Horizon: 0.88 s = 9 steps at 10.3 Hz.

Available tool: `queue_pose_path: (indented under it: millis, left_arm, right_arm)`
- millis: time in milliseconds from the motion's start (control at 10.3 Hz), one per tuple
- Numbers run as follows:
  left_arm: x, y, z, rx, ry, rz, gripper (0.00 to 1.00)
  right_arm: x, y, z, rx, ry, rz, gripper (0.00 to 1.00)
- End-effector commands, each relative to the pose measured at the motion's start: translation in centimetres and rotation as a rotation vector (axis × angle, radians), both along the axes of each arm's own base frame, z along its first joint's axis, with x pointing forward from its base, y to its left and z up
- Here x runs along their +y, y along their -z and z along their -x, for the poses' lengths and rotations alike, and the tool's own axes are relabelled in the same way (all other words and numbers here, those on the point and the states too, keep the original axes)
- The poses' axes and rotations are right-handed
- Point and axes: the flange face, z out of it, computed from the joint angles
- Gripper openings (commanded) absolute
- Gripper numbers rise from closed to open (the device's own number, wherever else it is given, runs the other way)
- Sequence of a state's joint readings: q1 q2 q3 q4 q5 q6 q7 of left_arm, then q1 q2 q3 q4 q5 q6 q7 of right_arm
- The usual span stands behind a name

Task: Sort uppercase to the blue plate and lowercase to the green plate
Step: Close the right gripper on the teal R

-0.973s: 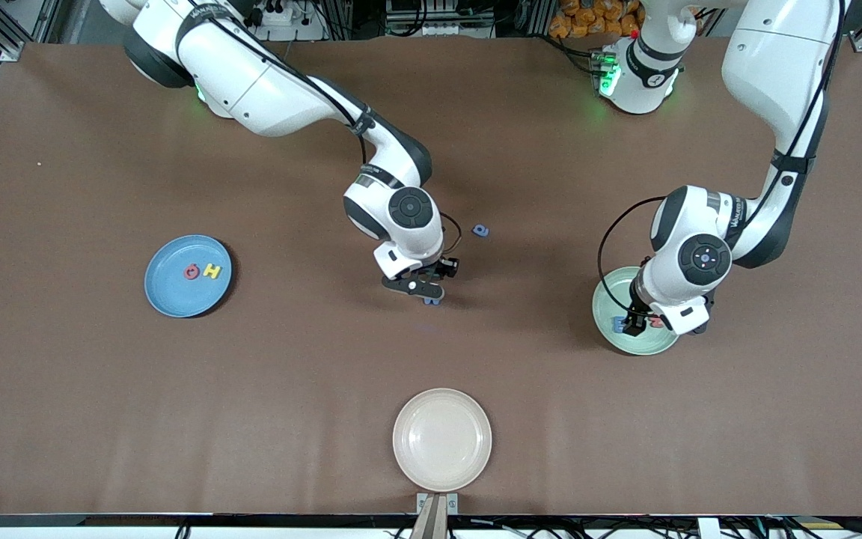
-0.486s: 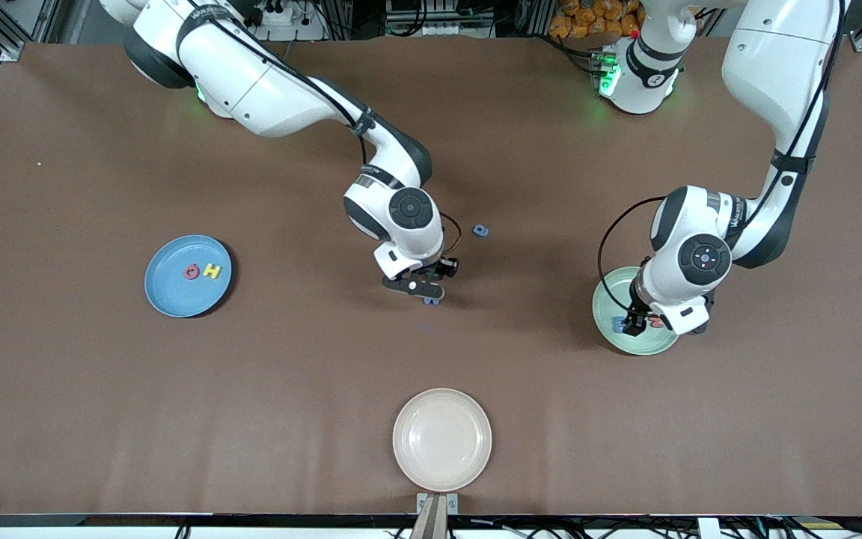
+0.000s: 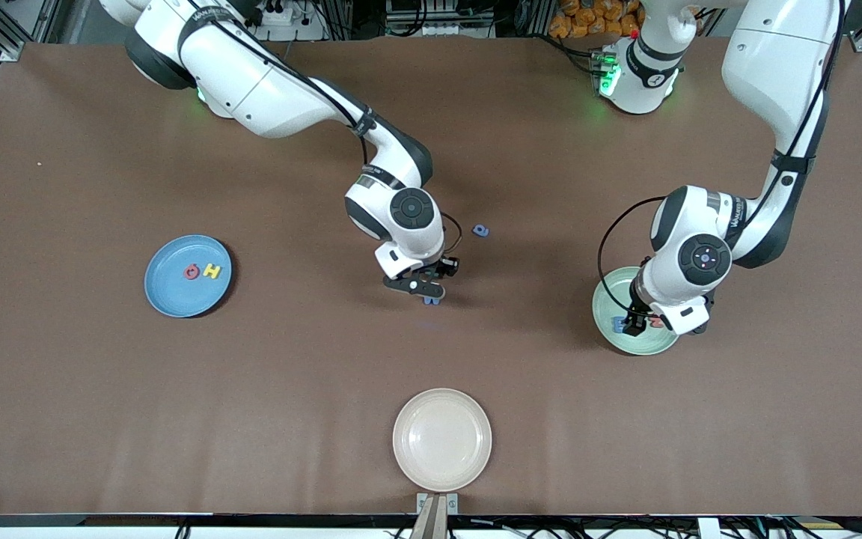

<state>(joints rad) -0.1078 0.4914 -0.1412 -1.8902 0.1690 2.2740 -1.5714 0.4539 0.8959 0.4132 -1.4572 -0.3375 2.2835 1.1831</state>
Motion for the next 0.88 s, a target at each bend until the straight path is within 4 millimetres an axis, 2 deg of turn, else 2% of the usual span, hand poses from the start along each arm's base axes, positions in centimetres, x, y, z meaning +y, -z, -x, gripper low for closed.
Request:
queue_pose_path:
  millis: [0,292,584,778]
  left_arm:
    - [0.0,-0.4,0.2,-0.001,0.003,-0.021,1.0]
    - [-0.1,-0.3,0.3,0.0,0.004,-0.021,1.0]
    - [-0.3,-0.4,0.3,-0.002,0.002,-0.021,1.0]
    - [-1.8,-0.5,0.6,-0.002,0.006,-0.009,1.0]
  right_arm:
    - [0.5,-0.1,0.0,-0.001,-0.005,-0.005,0.45]
    - [0.5,-0.1,0.0,-0.001,-0.008,-0.006,0.35]
    - [0.1,-0.6,-0.5,0.0,-0.004,-0.005,0.32]
    - [-0.8,-1.3,-1.1,0.013,-0.039,0.017,0.32]
